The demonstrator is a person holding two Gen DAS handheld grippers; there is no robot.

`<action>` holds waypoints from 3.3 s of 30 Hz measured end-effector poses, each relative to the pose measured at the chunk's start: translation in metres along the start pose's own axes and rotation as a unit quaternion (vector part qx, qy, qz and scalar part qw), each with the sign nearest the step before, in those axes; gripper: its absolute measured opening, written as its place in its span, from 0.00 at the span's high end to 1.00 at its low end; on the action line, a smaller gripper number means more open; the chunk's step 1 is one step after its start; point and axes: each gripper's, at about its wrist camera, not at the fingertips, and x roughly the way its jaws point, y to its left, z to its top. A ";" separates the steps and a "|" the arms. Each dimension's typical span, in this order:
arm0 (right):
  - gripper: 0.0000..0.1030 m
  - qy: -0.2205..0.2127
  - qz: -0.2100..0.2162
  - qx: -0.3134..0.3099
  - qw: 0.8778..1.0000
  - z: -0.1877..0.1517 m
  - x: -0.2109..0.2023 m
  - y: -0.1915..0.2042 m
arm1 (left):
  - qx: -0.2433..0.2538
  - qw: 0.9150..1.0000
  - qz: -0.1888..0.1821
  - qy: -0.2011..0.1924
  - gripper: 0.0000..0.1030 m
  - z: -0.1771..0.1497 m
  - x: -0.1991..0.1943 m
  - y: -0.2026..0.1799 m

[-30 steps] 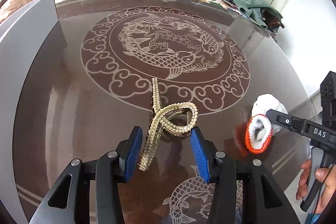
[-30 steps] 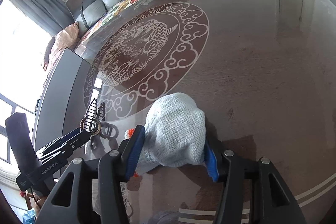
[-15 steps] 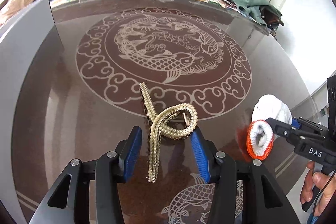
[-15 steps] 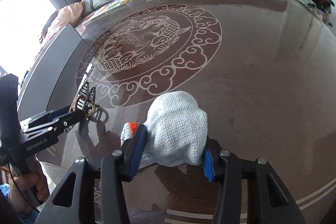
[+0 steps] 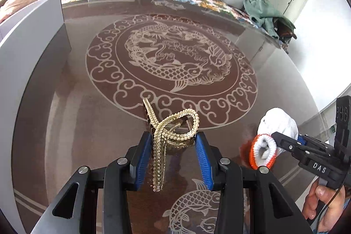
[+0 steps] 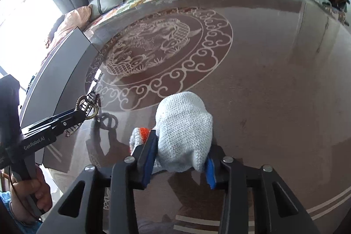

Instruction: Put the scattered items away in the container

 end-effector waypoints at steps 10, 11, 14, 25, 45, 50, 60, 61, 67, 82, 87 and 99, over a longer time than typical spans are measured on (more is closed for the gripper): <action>0.66 -0.024 0.018 -0.003 1.000 0.002 -0.023 0.014 | 0.002 1.000 -0.012 -0.017 0.60 0.005 -0.020 -0.010; 0.66 -0.026 0.019 -0.002 0.999 0.003 -0.025 0.014 | 0.001 1.000 -0.013 -0.018 0.60 0.005 -0.021 -0.011; 0.66 -0.032 0.023 -0.002 0.999 0.006 -0.030 0.016 | 0.001 1.000 -0.014 -0.021 0.60 0.005 -0.025 -0.012; 0.66 -0.042 0.036 -0.022 0.998 0.012 -0.038 0.038 | 0.019 0.999 0.010 -0.043 0.61 0.011 -0.046 -0.022; 0.66 -0.034 0.034 -0.061 0.997 0.016 -0.040 0.079 | -0.001 0.995 0.039 -0.088 0.61 0.015 -0.088 0.004; 0.66 -0.041 0.050 -0.080 0.995 0.027 -0.044 0.109 | -0.039 0.991 0.033 -0.120 0.61 0.022 -0.124 0.036; 0.66 -0.077 0.172 -0.186 0.964 0.092 -0.041 0.281 | -0.146 0.963 0.115 -0.197 0.61 0.033 -0.231 0.183; 0.66 -0.076 0.187 -0.201 0.959 0.095 -0.037 0.306 | -0.158 0.959 0.127 -0.197 0.61 0.032 -0.237 0.200; 0.66 -0.042 0.227 -0.271 0.934 0.092 0.010 0.423 | -0.209 0.947 0.180 -0.161 0.61 0.022 -0.246 0.291; 0.44 0.071 0.154 -0.266 0.949 0.094 0.081 0.458 | -0.291 0.920 0.244 -0.098 0.01 -0.009 -0.228 0.326; 0.44 0.092 0.128 -0.277 0.948 0.094 0.063 0.463 | -0.288 0.916 0.261 -0.101 0.01 -0.008 -0.256 0.301; 0.44 0.078 0.119 -0.335 0.931 0.086 -0.034 0.488 | -0.265 0.909 0.311 -0.079 0.01 -0.003 -0.337 0.253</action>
